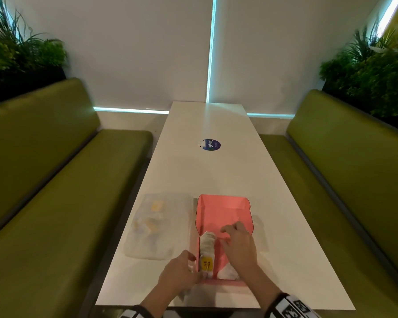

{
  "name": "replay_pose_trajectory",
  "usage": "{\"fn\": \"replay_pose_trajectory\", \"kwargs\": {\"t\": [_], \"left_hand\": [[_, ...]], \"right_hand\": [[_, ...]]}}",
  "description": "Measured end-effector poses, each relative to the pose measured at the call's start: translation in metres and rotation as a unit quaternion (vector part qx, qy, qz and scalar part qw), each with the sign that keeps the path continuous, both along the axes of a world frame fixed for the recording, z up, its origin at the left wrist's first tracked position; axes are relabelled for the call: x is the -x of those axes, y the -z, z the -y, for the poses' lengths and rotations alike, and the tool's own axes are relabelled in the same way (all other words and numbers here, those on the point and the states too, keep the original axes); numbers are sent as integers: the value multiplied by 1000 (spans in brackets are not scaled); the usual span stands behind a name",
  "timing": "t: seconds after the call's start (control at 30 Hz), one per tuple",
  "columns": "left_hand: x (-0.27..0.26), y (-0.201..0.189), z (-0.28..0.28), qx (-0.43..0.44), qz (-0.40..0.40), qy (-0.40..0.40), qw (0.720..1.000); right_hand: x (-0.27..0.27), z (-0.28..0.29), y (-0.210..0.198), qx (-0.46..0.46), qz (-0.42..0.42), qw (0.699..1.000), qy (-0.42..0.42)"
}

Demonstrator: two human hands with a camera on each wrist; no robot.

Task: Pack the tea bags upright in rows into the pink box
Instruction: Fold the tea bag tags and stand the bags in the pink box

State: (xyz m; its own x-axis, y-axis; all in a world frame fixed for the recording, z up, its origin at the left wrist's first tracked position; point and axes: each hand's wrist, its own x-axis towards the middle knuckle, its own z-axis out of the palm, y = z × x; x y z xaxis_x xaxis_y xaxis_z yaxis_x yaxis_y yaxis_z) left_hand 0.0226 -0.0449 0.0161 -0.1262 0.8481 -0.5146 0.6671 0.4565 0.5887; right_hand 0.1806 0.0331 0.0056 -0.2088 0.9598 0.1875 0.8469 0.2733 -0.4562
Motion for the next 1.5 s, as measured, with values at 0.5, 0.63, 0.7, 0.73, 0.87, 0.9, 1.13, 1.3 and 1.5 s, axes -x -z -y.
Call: {"fn": "replay_pose_trajectory", "kwargs": {"t": [0.5,0.63,0.7,0.73,0.87,0.9,1.13,1.3,1.5], "left_hand": [[3,-1,-1,-64,-29,-15,997],[6,-4,-12,-119,-5,-49,992],[8,-5,-15,-151,6,-57,987],[9,-6,-16,-167,4,-59,984],[7,-8,-20,-215,-12,-57,975],[6,-8,-22,-222,-13,-52,973],[0,-10,-34,-267,-22,-43,962],[2,-15,-40,-360,-7,18,933],[0,-20,-45,-436,-26,42,899]], "right_hand": [[3,-25,-8,57,-114,991,-32],[8,-24,-17,66,-144,986,-50],[10,-23,-21,70,-157,983,-57],[10,-22,-23,71,-160,983,-58],[11,-24,-32,74,-152,984,-62],[12,-24,-34,74,-148,984,-64],[11,-24,-48,67,-153,984,-68],[9,-20,-72,64,-135,983,-110],[3,-12,-102,63,-155,975,-148]]}}
